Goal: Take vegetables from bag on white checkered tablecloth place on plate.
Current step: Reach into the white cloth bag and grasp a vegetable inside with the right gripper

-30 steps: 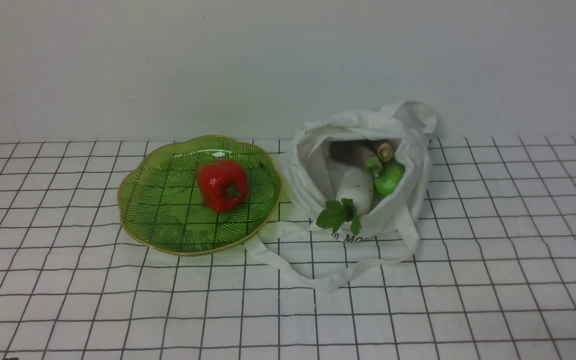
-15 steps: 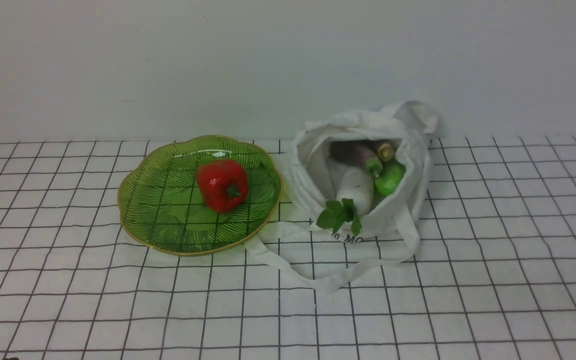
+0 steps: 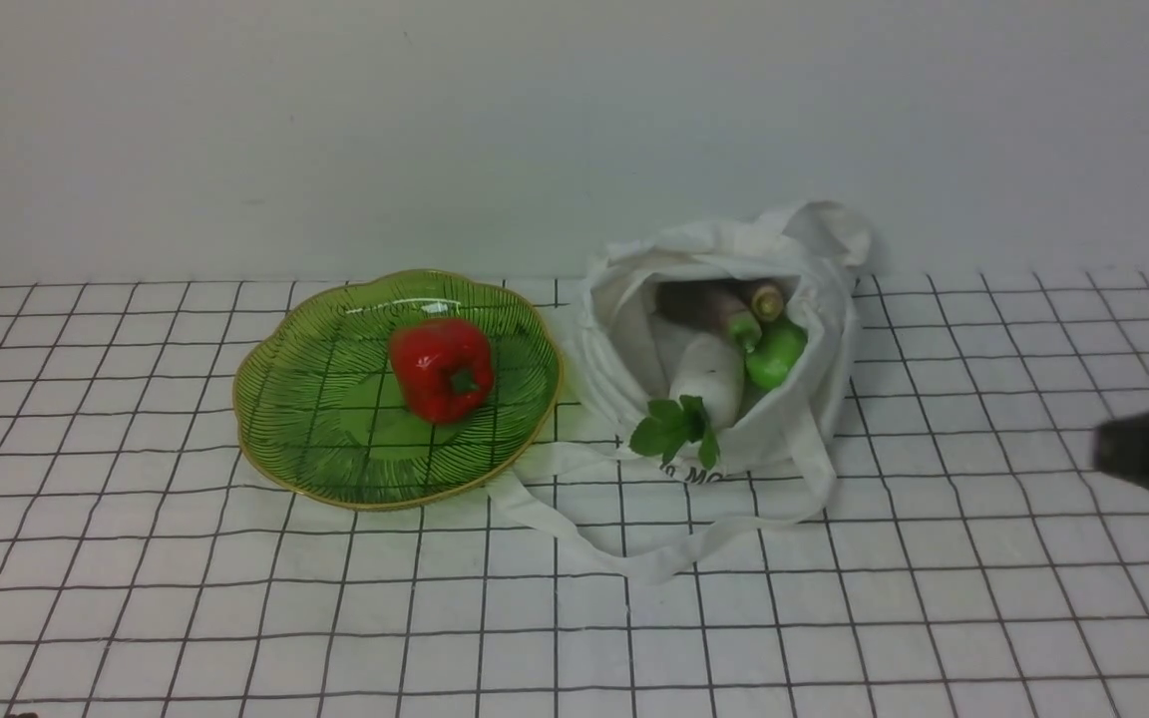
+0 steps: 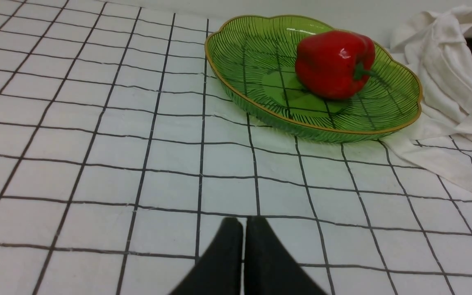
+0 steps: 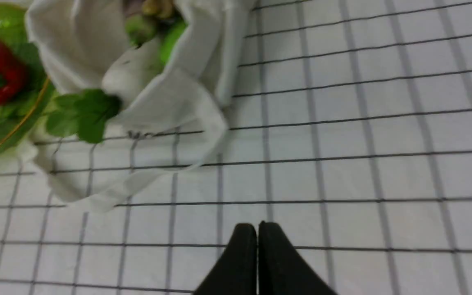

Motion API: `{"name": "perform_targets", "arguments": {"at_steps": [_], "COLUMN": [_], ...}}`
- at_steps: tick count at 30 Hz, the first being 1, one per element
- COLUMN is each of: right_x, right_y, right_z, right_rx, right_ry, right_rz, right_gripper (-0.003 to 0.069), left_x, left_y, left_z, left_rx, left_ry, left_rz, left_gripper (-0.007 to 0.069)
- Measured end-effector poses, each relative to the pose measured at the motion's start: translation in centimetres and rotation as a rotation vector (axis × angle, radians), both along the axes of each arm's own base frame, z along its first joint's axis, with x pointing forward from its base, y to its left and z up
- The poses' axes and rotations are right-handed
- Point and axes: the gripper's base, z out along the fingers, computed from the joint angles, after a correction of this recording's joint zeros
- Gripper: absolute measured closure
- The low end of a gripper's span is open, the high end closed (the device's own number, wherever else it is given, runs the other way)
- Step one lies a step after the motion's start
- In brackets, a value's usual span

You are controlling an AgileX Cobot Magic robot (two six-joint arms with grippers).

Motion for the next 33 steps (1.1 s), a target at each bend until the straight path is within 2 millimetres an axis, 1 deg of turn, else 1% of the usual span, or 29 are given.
{"name": "perform_targets", "arguments": {"at_steps": [1, 3, 4, 5, 6, 7, 8, 9, 10, 12, 16, 18, 19, 21, 23, 27, 29, 33], "right_x": [1.7, 4.3, 5.5, 7.1, 7.4, 9.5, 11.1, 12.3, 12.9, 15.3, 18.6, 20.0, 20.1, 22.1, 23.2, 24.2, 24.4, 24.5], "right_y": [1.6, 4.0, 5.2, 6.5, 6.7, 8.2, 9.1, 9.8, 10.1, 11.3, 13.1, 13.7, 13.9, 14.3, 14.5, 14.8, 14.8, 14.5], "right_z": [-0.1, 0.0, -0.4, -0.4, -0.4, -0.6, -0.7, -0.9, -0.9, -1.3, -1.8, -2.3, -2.4, -3.7, -5.0, -7.0, -7.4, -7.3], "right_rx": [-0.008, -0.022, -0.035, -0.058, -0.057, -0.093, -0.121, -0.152, -0.157, -0.212, -0.268, -0.287, -0.286, -0.325, -0.351, -0.362, -0.362, -0.368], "right_ry": [0.015, 0.026, 0.048, 0.059, 0.063, 0.092, 0.114, 0.148, 0.150, 0.222, 0.303, 0.328, 0.330, 0.324, 0.325, 0.351, 0.359, 0.351], "right_rz": [0.067, 0.145, 0.176, 0.205, 0.208, 0.232, 0.237, 0.239, 0.241, 0.239, 0.242, 0.222, 0.220, 0.176, 0.155, 0.128, 0.105, 0.062], "right_gripper": [0.0640, 0.0612, 0.0596, 0.0565, 0.0565, 0.0521, 0.0484, 0.0445, 0.0438, 0.0371, 0.0294, 0.0272, 0.0272, 0.0263, 0.0260, 0.0258, 0.0258, 0.0258], "left_x": [0.0, 0.0, 0.0, 0.0, 0.0, 0.0, 0.0, 0.0, 0.0, 0.0, 0.0, 0.0, 0.0, 0.0, 0.0, 0.0, 0.0, 0.0], "left_y": [0.0, 0.0, 0.0, 0.0, 0.0, 0.0, 0.0, 0.0, 0.0, 0.0, 0.0, 0.0, 0.0, 0.0, 0.0, 0.0, 0.0, 0.0], "left_z": [0.0, 0.0, 0.0, 0.0, 0.0, 0.0, 0.0, 0.0, 0.0, 0.0, 0.0, 0.0, 0.0, 0.0, 0.0, 0.0, 0.0, 0.0], "left_rx": [0.000, 0.000, 0.000, 0.000, 0.000, 0.000, 0.000, 0.000, 0.000, 0.000, 0.000, 0.000, 0.000, 0.000, 0.000, 0.000, 0.000, 0.000], "left_ry": [0.000, 0.000, 0.000, 0.000, 0.000, 0.000, 0.000, 0.000, 0.000, 0.000, 0.000, 0.000, 0.000, 0.000, 0.000, 0.000, 0.000, 0.000], "left_rz": [0.000, 0.000, 0.000, 0.000, 0.000, 0.000, 0.000, 0.000, 0.000, 0.000, 0.000, 0.000, 0.000, 0.000, 0.000, 0.000, 0.000, 0.000], "left_gripper": [0.0632, 0.0632, 0.0632, 0.0632, 0.0632, 0.0632, 0.0632, 0.0632, 0.0632, 0.0632, 0.0632, 0.0632, 0.0632, 0.0632, 0.0632, 0.0632, 0.0632, 0.0632]}}
